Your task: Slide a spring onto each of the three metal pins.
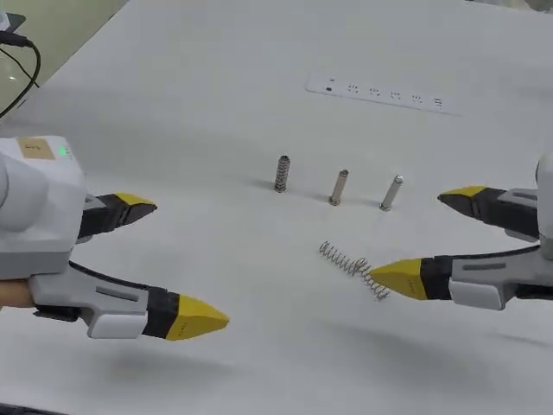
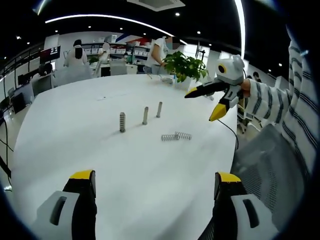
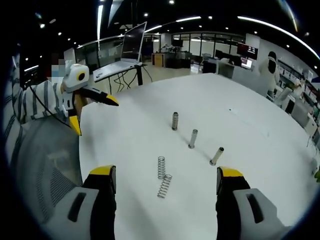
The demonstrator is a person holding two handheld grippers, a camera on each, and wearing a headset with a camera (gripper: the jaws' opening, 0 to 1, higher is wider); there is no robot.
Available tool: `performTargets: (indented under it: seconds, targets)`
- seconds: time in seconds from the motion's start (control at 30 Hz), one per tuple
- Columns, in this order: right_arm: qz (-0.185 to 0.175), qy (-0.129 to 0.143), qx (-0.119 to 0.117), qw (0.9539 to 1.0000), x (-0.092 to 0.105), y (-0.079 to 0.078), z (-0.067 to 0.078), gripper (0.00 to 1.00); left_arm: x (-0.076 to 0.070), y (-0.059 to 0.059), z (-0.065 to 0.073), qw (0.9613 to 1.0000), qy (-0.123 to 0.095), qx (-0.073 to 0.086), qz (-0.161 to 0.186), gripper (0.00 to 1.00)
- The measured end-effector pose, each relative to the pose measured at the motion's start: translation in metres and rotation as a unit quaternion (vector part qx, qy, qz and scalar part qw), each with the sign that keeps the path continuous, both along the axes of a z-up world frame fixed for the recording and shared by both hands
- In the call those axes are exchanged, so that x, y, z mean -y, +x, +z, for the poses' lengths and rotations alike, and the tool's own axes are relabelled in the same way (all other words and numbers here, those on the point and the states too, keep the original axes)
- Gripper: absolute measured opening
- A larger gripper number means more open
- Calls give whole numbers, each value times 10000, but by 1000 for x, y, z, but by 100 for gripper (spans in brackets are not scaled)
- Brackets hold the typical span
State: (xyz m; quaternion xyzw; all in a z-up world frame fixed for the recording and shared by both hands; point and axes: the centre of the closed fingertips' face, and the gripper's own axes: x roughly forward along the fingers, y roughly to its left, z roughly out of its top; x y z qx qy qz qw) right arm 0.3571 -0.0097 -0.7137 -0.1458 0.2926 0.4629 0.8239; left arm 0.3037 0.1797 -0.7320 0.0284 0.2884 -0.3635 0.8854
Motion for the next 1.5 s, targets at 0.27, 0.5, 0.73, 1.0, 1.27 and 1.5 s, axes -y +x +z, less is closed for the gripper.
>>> performTargets:
  seconds: [0.27,0.5,0.73,1.0,1.27,1.5]
  targets:
    - [-375,125,-110,9992,21,-9,-12,87,-2,7,-2,9999,-51,10,89,92]
    - [-617,253,-273,9974,27,-18,-22,91,3,7,-2,10000,-49,-7,-7,93]
    - [-606,313,-288,9973,26,-28,-29,99,6,6,-4,9999,-51,-47,-74,93]
    - [-804,435,-315,9953,30,-27,-32,100,6,4,-9,9998,-48,-186,-67,91]
    - [-830,315,-254,9957,33,-30,-31,100,7,4,-12,9997,7,-211,-124,90]
    - [-870,332,-263,9953,34,-32,-31,100,13,9,-6,9995,83,-98,-302,85]
